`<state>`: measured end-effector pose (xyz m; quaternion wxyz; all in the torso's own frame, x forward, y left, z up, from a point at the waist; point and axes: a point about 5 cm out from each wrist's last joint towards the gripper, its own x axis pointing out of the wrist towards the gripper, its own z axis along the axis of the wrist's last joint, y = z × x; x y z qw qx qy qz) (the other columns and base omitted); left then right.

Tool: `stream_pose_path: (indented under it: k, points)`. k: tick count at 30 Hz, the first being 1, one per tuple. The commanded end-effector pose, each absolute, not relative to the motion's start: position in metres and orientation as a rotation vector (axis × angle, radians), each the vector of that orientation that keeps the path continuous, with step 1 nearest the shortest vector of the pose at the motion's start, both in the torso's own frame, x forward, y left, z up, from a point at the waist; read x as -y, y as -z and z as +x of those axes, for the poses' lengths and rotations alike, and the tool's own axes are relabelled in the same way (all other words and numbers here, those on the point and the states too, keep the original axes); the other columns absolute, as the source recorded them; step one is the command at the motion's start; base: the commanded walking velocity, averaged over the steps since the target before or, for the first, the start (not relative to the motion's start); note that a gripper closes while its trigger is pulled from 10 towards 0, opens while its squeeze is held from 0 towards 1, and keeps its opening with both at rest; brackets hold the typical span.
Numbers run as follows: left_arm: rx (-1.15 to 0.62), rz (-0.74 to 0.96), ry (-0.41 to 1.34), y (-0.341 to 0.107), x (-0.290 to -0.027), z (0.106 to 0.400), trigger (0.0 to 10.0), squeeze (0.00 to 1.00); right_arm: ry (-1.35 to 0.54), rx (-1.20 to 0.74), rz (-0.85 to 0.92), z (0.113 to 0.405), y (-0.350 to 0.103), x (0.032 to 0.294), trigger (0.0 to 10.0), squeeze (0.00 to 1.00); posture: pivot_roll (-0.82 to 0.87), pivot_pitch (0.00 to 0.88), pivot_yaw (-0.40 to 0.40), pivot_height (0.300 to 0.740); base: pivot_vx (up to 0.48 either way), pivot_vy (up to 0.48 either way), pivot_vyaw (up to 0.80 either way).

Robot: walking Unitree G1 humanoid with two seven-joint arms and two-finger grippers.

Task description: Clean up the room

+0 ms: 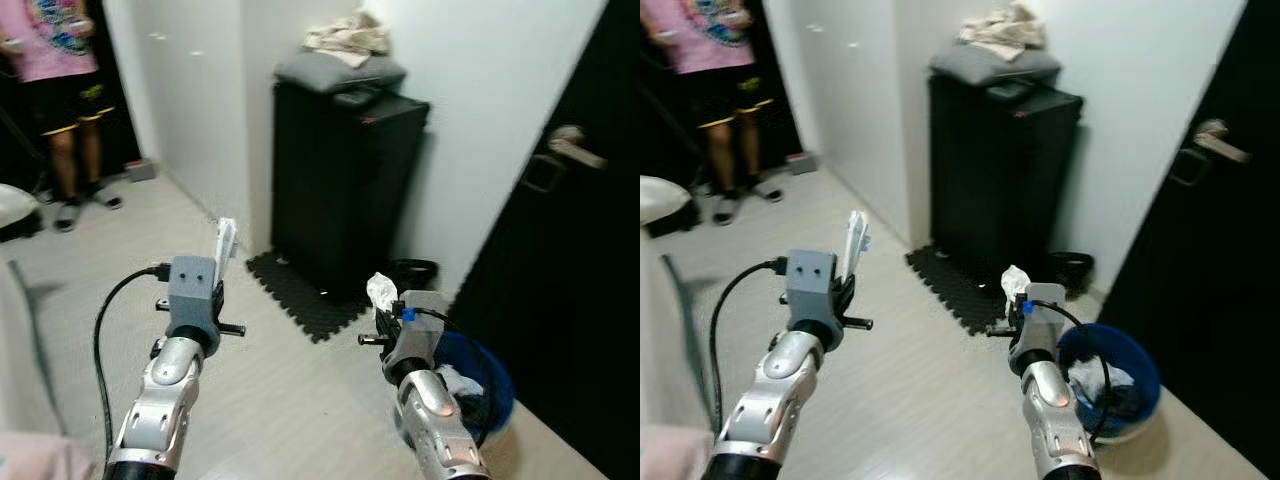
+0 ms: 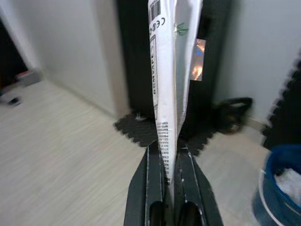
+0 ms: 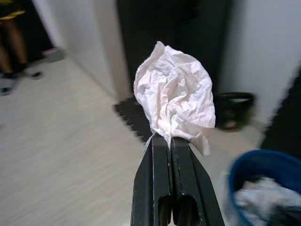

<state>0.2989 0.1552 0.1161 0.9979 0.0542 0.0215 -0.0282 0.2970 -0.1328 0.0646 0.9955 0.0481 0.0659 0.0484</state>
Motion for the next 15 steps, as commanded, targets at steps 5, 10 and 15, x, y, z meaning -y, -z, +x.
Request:
stream_pose_path:
  k: [5,10,15]
  points:
    - [-0.029,0.127,0.046,-0.105,-0.158,0.292,10.0,0.00,-0.086,-0.207,0.054,0.292,-0.051,0.133,10.0,0.00,0.04,0.000,-0.051,0.740,0.000,0.000,-0.73]
    - [-0.078,0.085,0.054,-0.099,-0.160,0.288,10.0,0.00,-0.091,-0.257,0.035,0.291,-0.043,0.135,10.0,0.00,0.04,0.000,-0.057,0.740,0.000,0.000,-0.80]
    - [-0.055,0.062,0.059,-0.100,-0.158,0.288,10.0,0.00,-0.084,-0.273,0.026,0.291,-0.041,0.137,10.0,0.00,0.04,0.000,-0.064,0.740,0.000,0.000,-0.80]
